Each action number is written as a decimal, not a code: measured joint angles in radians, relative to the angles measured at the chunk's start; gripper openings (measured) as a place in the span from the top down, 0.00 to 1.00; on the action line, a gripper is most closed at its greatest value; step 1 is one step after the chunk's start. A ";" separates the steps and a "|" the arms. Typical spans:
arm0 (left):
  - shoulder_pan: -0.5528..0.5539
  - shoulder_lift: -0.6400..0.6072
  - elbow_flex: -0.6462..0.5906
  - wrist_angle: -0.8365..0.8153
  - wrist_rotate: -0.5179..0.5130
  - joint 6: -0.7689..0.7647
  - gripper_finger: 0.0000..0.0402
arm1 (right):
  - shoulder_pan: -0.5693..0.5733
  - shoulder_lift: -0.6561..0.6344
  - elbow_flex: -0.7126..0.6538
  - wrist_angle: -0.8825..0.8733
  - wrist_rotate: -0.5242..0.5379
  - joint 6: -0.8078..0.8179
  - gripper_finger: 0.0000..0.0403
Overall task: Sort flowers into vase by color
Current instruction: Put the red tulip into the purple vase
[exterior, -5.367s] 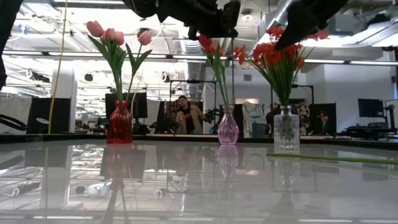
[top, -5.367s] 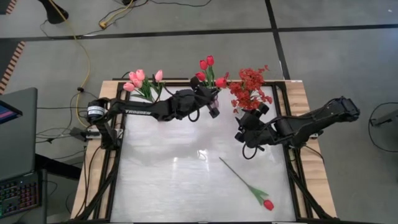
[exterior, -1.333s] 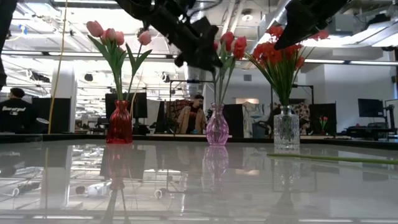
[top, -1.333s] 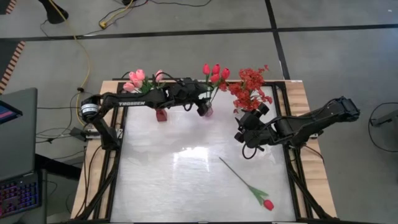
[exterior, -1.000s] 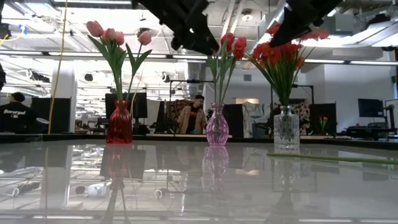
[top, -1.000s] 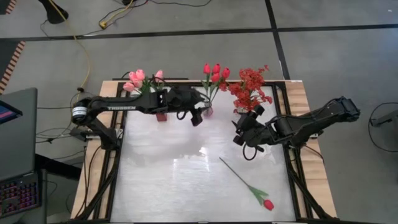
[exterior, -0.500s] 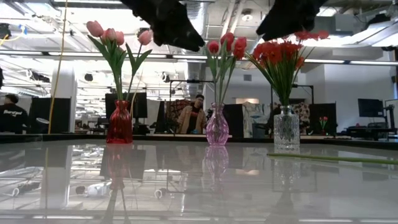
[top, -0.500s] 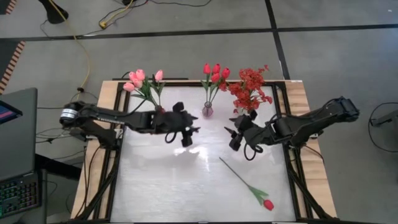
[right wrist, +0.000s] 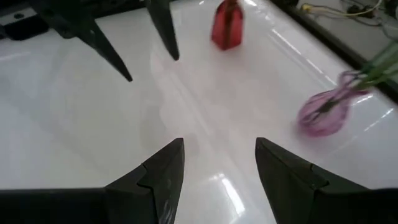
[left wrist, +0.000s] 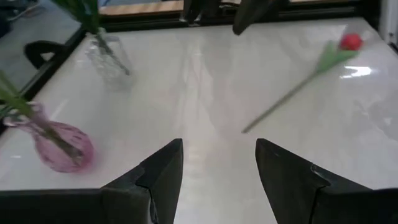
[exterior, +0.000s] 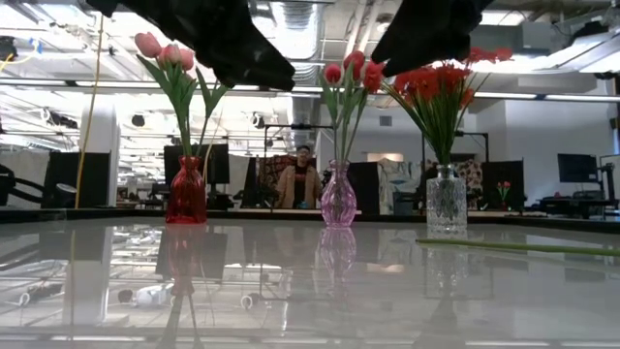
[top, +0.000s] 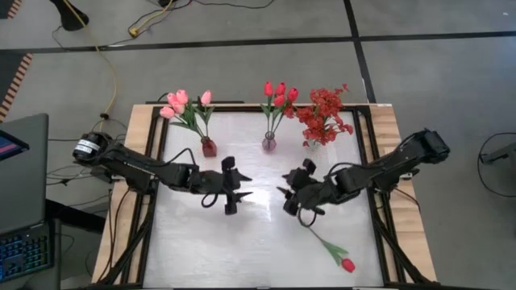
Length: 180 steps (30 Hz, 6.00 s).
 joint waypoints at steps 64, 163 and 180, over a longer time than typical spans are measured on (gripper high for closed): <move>0.025 1.231 1.409 -0.424 0.608 0.415 0.53 | 0.504 0.046 0.080 -0.748 0.035 0.770 0.44; -0.034 0.191 -0.156 1.201 0.315 0.009 1.00 | 0.092 0.036 -0.005 0.788 -0.102 -0.552 0.44; -0.033 0.191 -0.156 1.197 0.309 0.014 1.00 | 0.072 0.036 -0.005 0.810 -0.079 -0.560 0.84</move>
